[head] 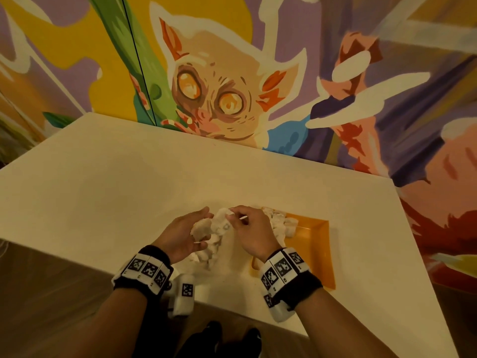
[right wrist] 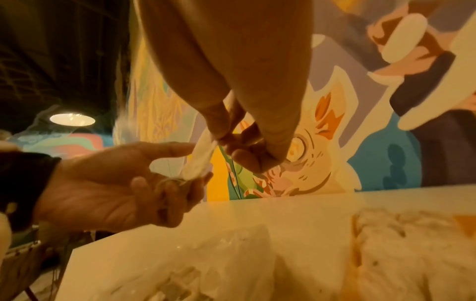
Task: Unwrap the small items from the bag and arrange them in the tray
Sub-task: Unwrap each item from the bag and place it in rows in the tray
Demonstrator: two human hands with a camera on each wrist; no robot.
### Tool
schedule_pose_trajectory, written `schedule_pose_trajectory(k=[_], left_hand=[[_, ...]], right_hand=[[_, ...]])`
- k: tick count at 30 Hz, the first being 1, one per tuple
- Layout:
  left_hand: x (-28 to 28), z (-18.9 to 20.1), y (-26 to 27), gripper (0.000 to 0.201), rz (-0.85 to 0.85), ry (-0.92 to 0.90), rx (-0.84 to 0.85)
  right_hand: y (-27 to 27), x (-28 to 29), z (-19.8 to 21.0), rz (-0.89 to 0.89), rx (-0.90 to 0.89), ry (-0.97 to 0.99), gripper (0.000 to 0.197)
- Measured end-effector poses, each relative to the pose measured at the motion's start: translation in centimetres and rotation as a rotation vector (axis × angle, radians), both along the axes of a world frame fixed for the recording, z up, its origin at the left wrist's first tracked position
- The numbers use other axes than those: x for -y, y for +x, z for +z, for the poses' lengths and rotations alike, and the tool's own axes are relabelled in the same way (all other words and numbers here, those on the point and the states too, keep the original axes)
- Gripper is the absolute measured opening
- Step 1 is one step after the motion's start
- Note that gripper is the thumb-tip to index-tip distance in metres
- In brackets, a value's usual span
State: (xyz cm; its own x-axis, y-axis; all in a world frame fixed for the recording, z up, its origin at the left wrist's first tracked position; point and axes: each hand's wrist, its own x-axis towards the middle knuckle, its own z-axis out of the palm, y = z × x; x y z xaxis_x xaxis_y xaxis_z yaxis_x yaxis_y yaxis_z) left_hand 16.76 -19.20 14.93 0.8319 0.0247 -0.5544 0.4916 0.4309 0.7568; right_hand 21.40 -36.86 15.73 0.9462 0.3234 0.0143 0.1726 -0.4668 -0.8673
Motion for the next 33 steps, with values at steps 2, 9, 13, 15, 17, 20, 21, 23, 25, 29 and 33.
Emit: schedule_pose_trajectory(k=[2, 9, 13, 15, 17, 20, 21, 23, 25, 29, 33], left_hand=[[-0.2, 0.6, 0.3, 0.041, -0.05, 0.091, 0.048], [1.3, 2.3, 1.1, 0.024, -0.198, 0.255, 0.2], [2.4, 3.1, 1.5, 0.017, -0.253, 0.495, 0.289], [3.0, 3.3, 1.7, 0.016, -0.265, 0.633, 0.346], [3.4, 3.3, 2.0, 0.016, -0.249, 0.715, 0.383], [4.0, 3.2, 2.4, 0.013, -0.186, 0.688, 0.394], [4.1, 3.1, 2.5, 0.012, -0.172, 0.683, 0.405], [4.4, 2.9, 2.5, 0.012, -0.152, 0.696, 0.43], [4.7, 2.6, 2.7, 0.012, -0.126, 0.693, 0.435], [5.6, 2.1, 3.0, 0.015, -0.126, 0.631, 0.421], [6.3, 1.2, 3.5, 0.016, -0.13, 0.518, 0.349]], right_hand=[[0.1, 0.6, 0.5, 0.05, 0.023, -0.076, 0.017], [1.2, 2.2, 1.6, 0.048, 0.071, -0.203, 0.015], [1.2, 2.9, 1.8, 0.096, 0.081, -0.227, 0.018], [1.2, 3.1, 1.6, 0.087, 0.072, -0.197, 0.019], [1.1, 3.2, 1.2, 0.054, 0.043, -0.131, 0.017], [0.8, 3.5, 0.1, 0.033, 0.013, -0.094, 0.02], [0.7, 3.6, -0.3, 0.03, 0.006, -0.1, 0.021], [0.7, 4.1, -0.8, 0.02, -0.014, -0.091, 0.018], [0.8, 4.4, -1.1, 0.001, -0.034, -0.063, 0.014], [1.1, 4.9, -1.1, -0.011, -0.033, -0.052, 0.023], [1.6, 6.0, -1.0, -0.069, -0.095, -0.078, 0.032]])
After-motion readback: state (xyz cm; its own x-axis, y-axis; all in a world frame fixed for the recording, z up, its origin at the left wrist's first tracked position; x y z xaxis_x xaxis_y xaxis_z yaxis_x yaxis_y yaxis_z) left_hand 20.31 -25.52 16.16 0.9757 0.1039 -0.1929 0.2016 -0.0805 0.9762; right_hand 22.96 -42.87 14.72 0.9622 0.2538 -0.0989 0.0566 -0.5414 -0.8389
